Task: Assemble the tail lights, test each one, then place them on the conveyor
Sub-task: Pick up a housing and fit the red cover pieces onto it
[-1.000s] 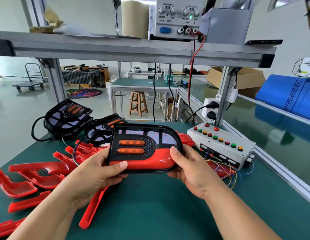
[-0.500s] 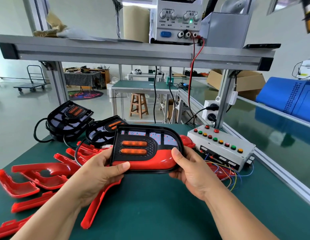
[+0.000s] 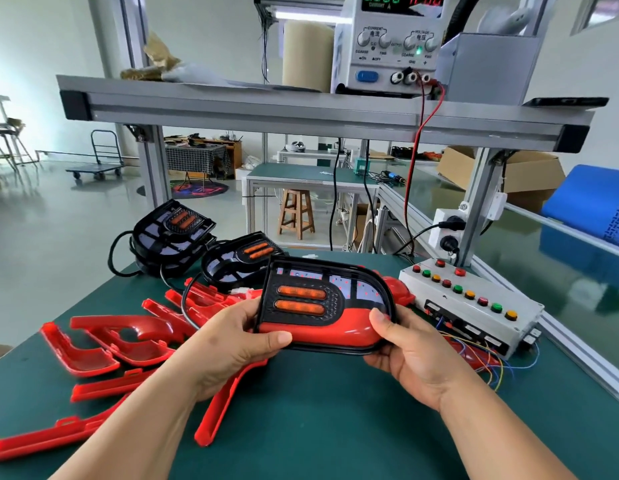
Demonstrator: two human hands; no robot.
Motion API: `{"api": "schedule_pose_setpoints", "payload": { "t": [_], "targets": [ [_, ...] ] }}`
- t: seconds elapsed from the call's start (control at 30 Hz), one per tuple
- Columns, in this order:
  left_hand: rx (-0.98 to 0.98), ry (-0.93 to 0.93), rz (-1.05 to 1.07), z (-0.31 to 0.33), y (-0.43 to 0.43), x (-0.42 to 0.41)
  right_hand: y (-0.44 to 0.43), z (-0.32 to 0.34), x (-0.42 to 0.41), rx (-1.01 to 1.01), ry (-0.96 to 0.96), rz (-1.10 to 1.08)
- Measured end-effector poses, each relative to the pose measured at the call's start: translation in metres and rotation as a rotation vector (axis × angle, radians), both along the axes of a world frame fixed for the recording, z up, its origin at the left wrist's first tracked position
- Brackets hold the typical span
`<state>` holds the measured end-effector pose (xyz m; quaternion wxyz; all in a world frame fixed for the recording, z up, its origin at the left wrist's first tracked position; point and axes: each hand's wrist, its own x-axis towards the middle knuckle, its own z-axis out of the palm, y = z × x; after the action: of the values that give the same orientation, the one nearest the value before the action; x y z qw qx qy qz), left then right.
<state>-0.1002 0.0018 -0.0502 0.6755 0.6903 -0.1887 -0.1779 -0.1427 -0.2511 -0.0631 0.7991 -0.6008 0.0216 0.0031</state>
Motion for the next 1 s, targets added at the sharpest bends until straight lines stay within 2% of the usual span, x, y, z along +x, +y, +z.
{"api": "schedule_pose_setpoints", "payload": {
  "t": [0.07, 0.13, 0.17, 0.23, 0.27, 0.3, 0.37, 0.47, 0.5, 0.63, 1.0],
  "targets": [
    [0.096, -0.038, -0.095, 0.006, 0.007, -0.001, -0.002, 0.000, -0.001, 0.009, 0.005, 0.014],
    [0.250, -0.136, -0.027, 0.016, 0.026, 0.006, -0.002, 0.000, -0.001, 0.021, 0.020, 0.024],
    [0.313, -0.189, 0.137, 0.019, 0.039, 0.013, -0.002, 0.001, -0.001, 0.025, 0.026, 0.029],
    [0.491, -0.321, 0.606, 0.024, 0.076, 0.028, -0.003, 0.002, -0.002, 0.028, 0.040, 0.051],
    [0.648, -0.373, 0.792, 0.024, 0.093, 0.035, -0.003, 0.003, -0.002, 0.029, 0.047, 0.066],
    [0.818, -0.386, 0.883, 0.021, 0.107, 0.042, -0.004, 0.004, -0.003, 0.027, 0.056, 0.079],
    [1.039, -0.289, 0.806, 0.012, 0.121, 0.053, -0.004, 0.004, -0.004, 0.010, 0.075, 0.097],
    [1.200, -0.166, 0.498, -0.001, 0.119, 0.058, -0.005, 0.003, -0.004, -0.016, 0.094, 0.112],
    [1.245, -0.163, 0.455, -0.002, 0.118, 0.058, -0.005, 0.003, -0.004, -0.021, 0.098, 0.112],
    [1.393, -0.123, 0.552, 0.003, 0.111, 0.056, -0.006, 0.004, -0.005, -0.047, 0.113, 0.121],
    [1.240, -0.217, 0.585, 0.010, 0.102, 0.052, -0.004, 0.008, -0.008, -0.054, 0.133, 0.116]
  ]
}}
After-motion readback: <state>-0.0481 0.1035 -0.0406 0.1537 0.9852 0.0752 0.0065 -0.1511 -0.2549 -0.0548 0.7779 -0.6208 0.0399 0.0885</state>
